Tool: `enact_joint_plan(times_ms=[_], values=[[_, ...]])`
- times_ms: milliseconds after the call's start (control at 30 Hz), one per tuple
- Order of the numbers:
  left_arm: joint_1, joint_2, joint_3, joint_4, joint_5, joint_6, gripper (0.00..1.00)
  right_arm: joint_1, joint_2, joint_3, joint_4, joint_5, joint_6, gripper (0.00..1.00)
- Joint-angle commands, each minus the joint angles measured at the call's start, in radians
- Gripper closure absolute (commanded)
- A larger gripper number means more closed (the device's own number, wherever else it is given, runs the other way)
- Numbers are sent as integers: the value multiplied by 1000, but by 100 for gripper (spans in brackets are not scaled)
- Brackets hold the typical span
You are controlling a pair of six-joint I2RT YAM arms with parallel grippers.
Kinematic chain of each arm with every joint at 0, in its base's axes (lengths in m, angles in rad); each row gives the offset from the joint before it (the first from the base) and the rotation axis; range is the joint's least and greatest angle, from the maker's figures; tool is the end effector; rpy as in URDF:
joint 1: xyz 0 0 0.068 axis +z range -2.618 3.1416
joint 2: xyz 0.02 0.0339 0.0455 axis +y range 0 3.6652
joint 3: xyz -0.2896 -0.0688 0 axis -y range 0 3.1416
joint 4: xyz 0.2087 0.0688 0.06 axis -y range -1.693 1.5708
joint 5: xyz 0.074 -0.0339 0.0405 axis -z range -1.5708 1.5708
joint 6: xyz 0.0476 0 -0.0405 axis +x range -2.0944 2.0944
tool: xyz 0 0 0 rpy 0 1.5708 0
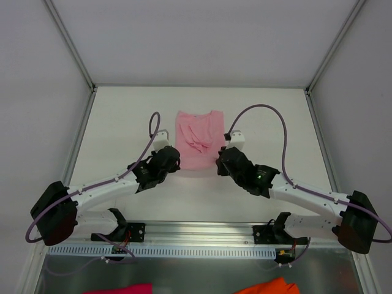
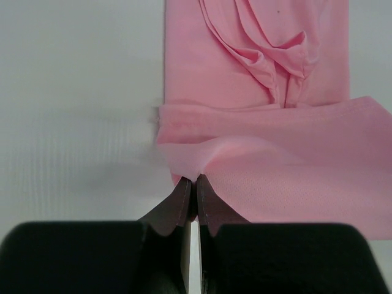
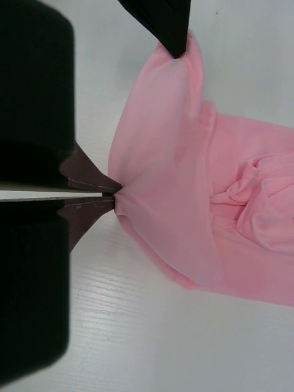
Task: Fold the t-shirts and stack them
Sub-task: Grab one side of the 2/3 rectangular tshirt with both arms, then fold the long partially folded tshirt into a neat square
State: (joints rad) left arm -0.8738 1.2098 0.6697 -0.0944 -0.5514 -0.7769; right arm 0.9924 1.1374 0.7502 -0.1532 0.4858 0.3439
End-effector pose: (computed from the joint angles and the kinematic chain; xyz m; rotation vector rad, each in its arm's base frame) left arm 0.1602 -0.1525 0.2607 -0.1985 2.1136 -0.3775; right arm 0.1355 0.1669 0.2934 -0.3783 2.0231 0.3185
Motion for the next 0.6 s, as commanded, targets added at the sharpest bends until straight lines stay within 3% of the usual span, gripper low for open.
enact_joint_plan(times_ms=[0, 567], values=[[31, -3, 51, 2, -21, 51, 100, -11, 16, 63, -5, 27, -34, 99], [179, 215, 257, 41, 59, 174, 100, -190, 224, 201, 43, -108, -151, 99]])
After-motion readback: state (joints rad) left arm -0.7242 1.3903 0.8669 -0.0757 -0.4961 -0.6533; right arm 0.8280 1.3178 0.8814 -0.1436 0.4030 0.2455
